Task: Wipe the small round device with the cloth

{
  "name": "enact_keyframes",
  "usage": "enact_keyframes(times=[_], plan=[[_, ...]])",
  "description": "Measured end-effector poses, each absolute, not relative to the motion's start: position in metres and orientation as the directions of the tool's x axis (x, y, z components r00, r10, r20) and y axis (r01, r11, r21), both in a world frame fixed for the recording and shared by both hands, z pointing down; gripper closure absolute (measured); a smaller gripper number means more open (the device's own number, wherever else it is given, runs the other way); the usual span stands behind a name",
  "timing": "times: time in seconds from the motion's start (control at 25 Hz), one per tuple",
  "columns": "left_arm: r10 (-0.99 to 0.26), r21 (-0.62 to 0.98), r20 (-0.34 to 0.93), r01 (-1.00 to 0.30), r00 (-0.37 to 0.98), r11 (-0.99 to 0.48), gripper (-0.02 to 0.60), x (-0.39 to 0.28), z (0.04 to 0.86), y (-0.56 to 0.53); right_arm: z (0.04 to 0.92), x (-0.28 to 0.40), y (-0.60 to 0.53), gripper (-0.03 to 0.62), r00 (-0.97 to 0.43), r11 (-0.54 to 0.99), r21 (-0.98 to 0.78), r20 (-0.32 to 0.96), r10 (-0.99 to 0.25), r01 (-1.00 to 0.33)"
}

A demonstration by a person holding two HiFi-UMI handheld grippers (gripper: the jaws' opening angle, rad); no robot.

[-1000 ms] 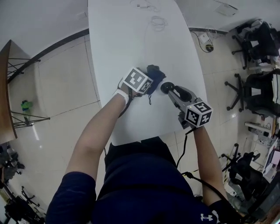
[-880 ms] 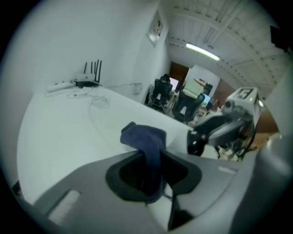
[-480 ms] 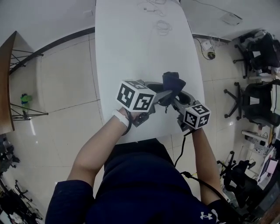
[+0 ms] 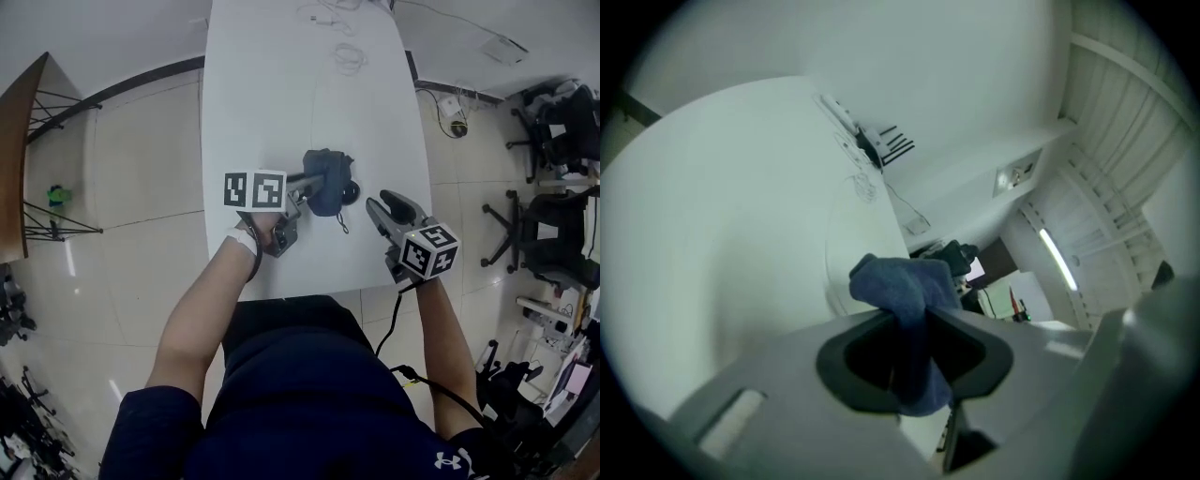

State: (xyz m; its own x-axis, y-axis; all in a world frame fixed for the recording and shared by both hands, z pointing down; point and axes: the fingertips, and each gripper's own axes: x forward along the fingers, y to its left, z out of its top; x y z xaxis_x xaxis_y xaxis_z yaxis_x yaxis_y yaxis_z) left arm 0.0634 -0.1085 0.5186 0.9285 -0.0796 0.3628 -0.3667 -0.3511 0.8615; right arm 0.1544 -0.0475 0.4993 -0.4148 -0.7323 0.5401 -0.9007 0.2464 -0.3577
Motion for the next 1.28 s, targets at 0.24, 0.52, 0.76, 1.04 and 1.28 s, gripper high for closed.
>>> enact_keyframes(times=[0.24, 0.52, 0.76, 1.04, 1.28], plan=[[-0.151, 0.759, 0.521, -0.537, 0.840, -0.367, 0.492, 0.046, 0.556, -0.108, 0.493, 0.125, -0.079, 0.427, -0.535, 0.401, -0.355, 0.514, -0.671, -0.844], [-0.229, 0.576, 0.681, -0.702, 0.696, -0.419, 0.492, 0.040, 0.581, -0.099, 0.502, 0.117, -0.085, 0.434, -0.552, 0.426, -0.352, 0.530, -0.643, -0.834], [-0.290, 0.131, 0.827, -0.667, 0.481, -0.733, 0.489, 0.047, 0.595, -0.094, 0.504, 0.120, -0.081, 0.434, -0.555, 0.442, -0.337, 0.543, -0.630, -0.831], [-0.336, 0.790, 0.471, -0.560, 0.815, -0.249, 0.491, 0.030, 0.531, -0.077, 0.490, 0.122, -0.088, 0.437, -0.575, 0.439, -0.372, 0.496, -0.651, -0.818], [-0.490, 0.943, 0.166, -0.283, 0.856, -0.176, 0.489, 0.054, 0.470, -0.060, 0.489, 0.109, -0.091, 0.436, -0.679, 0.498, -0.463, 0.469, -0.565, -0.733]])
